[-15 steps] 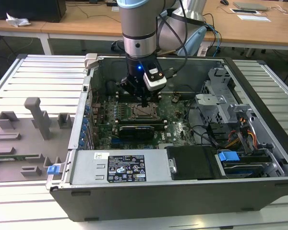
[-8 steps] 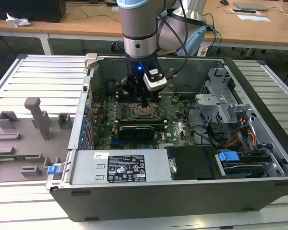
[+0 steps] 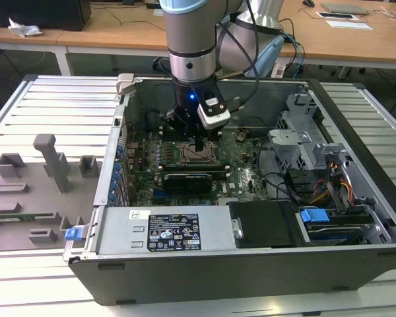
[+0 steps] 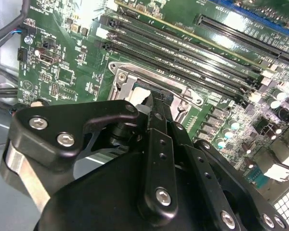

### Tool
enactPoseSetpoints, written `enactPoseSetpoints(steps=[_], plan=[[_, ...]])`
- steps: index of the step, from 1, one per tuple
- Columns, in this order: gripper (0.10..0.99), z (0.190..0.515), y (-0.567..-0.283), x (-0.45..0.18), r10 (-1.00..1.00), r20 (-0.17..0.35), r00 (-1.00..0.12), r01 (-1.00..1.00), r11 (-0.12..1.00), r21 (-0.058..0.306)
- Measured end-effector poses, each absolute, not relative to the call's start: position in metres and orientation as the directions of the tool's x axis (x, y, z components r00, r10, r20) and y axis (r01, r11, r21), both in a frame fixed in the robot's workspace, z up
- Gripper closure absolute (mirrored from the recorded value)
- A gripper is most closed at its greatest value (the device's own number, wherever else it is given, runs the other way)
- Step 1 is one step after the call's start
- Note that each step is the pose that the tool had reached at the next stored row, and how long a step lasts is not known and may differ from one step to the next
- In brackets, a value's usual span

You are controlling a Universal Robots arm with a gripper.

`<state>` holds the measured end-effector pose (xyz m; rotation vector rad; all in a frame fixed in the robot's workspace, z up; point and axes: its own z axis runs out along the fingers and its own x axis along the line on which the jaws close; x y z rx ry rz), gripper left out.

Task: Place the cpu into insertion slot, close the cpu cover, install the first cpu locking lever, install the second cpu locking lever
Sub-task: 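Install the second cpu locking lever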

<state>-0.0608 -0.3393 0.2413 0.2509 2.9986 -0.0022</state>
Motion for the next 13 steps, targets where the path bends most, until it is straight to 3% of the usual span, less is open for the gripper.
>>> enactPoseSetpoints(steps=[13], plan=[[0.980, 0.241, -0.355, -0.069, 0.166, -0.131, -0.977, 0.165, 0.986, 0.014]])
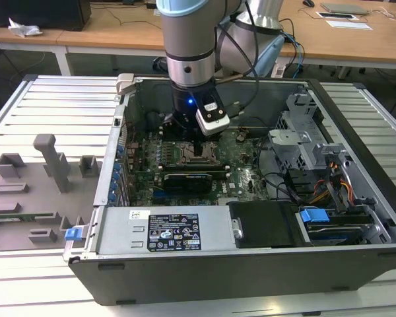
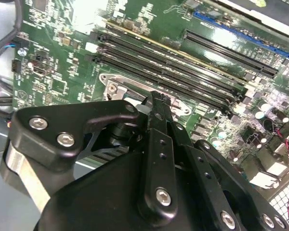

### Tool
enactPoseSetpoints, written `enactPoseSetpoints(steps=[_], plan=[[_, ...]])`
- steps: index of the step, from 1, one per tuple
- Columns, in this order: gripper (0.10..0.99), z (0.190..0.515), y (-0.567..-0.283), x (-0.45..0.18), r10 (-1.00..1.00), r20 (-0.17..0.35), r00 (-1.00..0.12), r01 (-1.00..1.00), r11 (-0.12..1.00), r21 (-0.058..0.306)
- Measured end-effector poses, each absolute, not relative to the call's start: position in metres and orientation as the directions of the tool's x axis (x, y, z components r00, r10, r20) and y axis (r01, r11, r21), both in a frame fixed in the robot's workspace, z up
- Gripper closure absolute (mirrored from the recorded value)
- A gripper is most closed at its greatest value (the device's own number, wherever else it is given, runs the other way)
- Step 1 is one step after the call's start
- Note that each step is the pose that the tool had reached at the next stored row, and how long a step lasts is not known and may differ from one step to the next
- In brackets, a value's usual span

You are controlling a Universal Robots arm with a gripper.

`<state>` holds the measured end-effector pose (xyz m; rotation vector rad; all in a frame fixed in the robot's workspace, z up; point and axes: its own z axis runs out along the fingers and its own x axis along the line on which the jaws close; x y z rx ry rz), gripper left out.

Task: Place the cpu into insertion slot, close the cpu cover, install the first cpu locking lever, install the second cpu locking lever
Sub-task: 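Install the second cpu locking lever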

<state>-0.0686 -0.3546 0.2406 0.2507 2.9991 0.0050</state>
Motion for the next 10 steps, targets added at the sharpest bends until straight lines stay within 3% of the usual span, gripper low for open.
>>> enactPoseSetpoints(steps=[6, 10], plan=[[0.980, 0.232, -0.359, -0.082, 0.166, -0.127, -0.978, 0.163, 0.986, 0.037], [0.980, 0.227, -0.365, -0.088, 0.168, -0.121, -0.978, 0.160, 0.984, 0.076]])
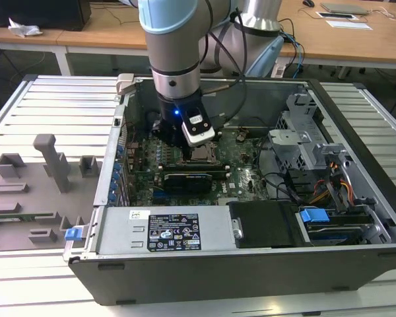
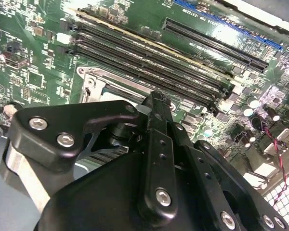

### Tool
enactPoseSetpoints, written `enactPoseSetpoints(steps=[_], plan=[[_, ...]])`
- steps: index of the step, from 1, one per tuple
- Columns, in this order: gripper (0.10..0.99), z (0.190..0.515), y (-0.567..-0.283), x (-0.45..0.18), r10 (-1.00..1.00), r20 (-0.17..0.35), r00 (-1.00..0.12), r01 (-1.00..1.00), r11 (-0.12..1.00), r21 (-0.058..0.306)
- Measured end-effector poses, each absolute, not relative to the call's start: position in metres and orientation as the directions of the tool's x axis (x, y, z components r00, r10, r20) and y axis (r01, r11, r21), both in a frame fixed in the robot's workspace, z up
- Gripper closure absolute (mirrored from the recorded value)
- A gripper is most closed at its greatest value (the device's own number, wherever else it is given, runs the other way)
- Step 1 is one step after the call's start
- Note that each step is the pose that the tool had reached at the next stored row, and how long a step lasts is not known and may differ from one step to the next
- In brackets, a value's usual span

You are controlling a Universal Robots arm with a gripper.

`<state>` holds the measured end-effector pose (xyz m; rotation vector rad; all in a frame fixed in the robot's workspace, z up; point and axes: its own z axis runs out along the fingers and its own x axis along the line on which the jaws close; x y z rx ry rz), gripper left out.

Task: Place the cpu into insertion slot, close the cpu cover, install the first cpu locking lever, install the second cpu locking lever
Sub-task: 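Install the second cpu locking lever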

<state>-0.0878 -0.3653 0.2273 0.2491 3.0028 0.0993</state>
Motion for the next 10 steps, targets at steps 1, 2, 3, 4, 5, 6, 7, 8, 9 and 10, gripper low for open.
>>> enactPoseSetpoints(steps=[1, 2, 3, 4, 5, 6, 7, 8, 9, 10], plan=[[0.980, 0.226, -0.366, -0.088, 0.168, -0.120, -0.978, 0.159, 0.984, 0.080], [0.980, 0.225, -0.367, -0.090, 0.169, -0.118, -0.979, 0.159, 0.983, 0.088], [0.980, 0.224, -0.368, -0.090, 0.169, -0.118, -0.979, 0.158, 0.983, 0.092], [0.980, 0.222, -0.369, -0.091, 0.169, -0.116, -0.979, 0.158, 0.982, 0.100], [0.980, 0.220, -0.369, -0.092, 0.169, -0.115, -0.979, 0.157, 0.982, 0.106], [0.980, 0.219, -0.370, -0.092, 0.169, -0.115, -0.979, 0.157, 0.981, 0.111], [0.980, 0.218, -0.370, -0.093, 0.169, -0.114, -0.979, 0.156, 0.981, 0.116], [0.980, 0.217, -0.371, -0.093, 0.170, -0.113, -0.979, 0.156, 0.980, 0.122], [0.980, 0.216, -0.371, -0.094, 0.170, -0.112, -0.979, 0.156, 0.980, 0.125], [0.980, 0.214, -0.372, -0.094, 0.170, -0.111, -0.979, 0.156, 0.979, 0.130]])
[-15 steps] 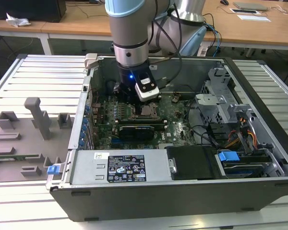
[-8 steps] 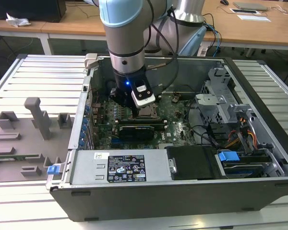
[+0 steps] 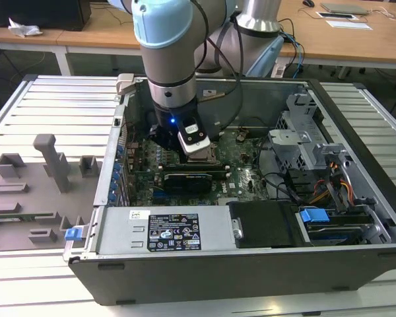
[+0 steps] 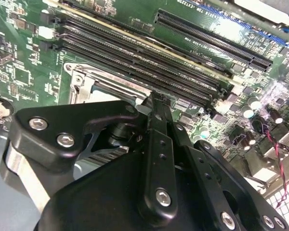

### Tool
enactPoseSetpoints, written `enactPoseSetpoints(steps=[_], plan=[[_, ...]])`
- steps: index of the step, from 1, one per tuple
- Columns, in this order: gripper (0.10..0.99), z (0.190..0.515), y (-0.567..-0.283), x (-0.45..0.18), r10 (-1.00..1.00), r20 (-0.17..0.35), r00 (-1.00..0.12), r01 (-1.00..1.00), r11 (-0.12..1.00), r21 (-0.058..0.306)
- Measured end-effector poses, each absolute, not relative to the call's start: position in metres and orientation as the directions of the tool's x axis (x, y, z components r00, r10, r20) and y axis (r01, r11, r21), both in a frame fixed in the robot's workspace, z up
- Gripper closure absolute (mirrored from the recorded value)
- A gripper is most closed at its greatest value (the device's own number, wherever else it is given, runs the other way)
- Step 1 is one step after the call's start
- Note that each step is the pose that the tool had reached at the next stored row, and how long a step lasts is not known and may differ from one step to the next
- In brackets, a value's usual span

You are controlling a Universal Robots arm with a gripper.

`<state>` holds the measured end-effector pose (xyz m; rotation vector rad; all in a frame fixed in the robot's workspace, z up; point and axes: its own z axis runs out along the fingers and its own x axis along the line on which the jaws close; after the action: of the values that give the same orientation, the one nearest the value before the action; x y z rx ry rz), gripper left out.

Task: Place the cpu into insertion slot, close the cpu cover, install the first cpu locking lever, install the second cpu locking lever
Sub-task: 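Install the second cpu locking lever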

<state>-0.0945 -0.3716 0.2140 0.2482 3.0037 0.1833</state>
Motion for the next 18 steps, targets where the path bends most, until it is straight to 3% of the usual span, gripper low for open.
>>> enactPoseSetpoints(steps=[8, 18], plan=[[0.980, 0.207, -0.381, -0.099, 0.174, -0.102, -0.979, 0.154, 0.971, 0.185], [0.980, 0.207, -0.390, -0.099, 0.176, -0.099, -0.979, 0.154, 0.967, 0.201]])
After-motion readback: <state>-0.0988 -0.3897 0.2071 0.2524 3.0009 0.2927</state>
